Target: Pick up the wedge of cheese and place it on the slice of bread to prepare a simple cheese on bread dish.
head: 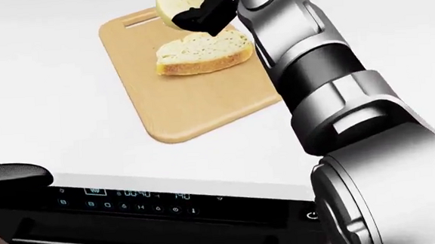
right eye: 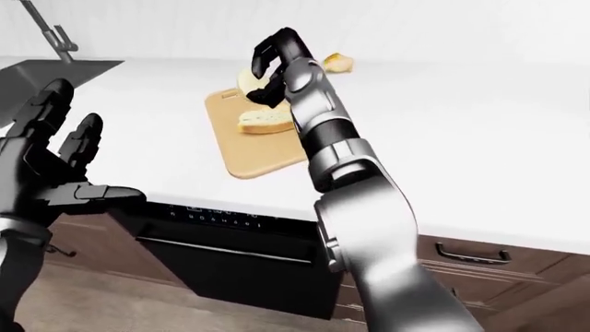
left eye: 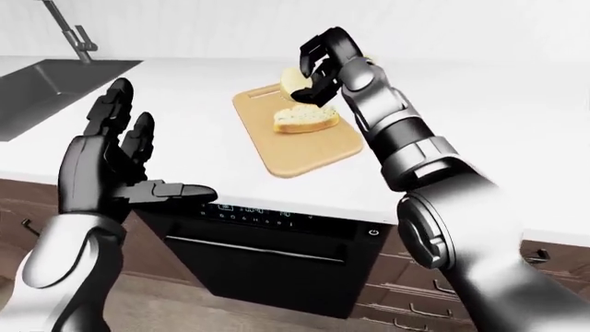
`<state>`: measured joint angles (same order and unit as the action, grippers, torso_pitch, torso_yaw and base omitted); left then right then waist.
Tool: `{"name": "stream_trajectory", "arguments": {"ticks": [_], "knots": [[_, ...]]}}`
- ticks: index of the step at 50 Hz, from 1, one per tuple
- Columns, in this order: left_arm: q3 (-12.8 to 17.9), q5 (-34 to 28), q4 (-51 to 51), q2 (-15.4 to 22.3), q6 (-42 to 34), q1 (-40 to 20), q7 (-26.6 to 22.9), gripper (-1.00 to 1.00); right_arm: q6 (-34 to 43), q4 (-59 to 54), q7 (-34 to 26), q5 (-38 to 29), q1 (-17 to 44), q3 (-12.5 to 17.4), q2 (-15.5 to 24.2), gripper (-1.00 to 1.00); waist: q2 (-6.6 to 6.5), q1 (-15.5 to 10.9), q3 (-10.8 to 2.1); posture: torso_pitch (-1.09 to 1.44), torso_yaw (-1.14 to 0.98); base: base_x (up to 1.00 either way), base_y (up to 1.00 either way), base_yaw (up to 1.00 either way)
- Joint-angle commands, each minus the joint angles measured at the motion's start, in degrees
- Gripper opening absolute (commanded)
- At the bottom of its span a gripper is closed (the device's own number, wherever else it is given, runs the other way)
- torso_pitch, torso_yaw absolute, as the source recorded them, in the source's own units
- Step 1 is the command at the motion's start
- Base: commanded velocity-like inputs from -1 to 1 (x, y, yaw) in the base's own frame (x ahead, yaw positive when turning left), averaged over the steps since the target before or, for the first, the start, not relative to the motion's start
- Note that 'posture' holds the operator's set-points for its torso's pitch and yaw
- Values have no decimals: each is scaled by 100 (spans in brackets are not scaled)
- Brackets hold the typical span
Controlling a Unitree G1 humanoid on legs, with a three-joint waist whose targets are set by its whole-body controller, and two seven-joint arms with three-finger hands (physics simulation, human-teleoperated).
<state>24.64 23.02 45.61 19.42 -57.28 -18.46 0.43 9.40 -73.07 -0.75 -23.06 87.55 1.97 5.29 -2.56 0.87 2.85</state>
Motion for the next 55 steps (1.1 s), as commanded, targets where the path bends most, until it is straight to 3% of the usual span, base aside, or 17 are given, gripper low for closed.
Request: {"name": "stream_trajectory", "arguments": {"ticks": [1, 34, 55], "knots": [[53, 25, 150, 76, 128, -131, 17, 100, -149, 211, 122, -7, 287, 25, 42, -100, -29, -2, -149, 0, 0, 0, 0, 0], [375, 80, 50, 52, 510, 318, -215, 100, 64, -238, 830, -570, 315, 132, -65, -100, 4, -77, -271, 0, 0, 0, 0, 0], [402, 59, -5, 14, 665, 441, -265, 100, 119, -280, 852, -748, 157, 151, -163, -100, 25, -67, -219, 0, 0, 0, 0, 0]]}}
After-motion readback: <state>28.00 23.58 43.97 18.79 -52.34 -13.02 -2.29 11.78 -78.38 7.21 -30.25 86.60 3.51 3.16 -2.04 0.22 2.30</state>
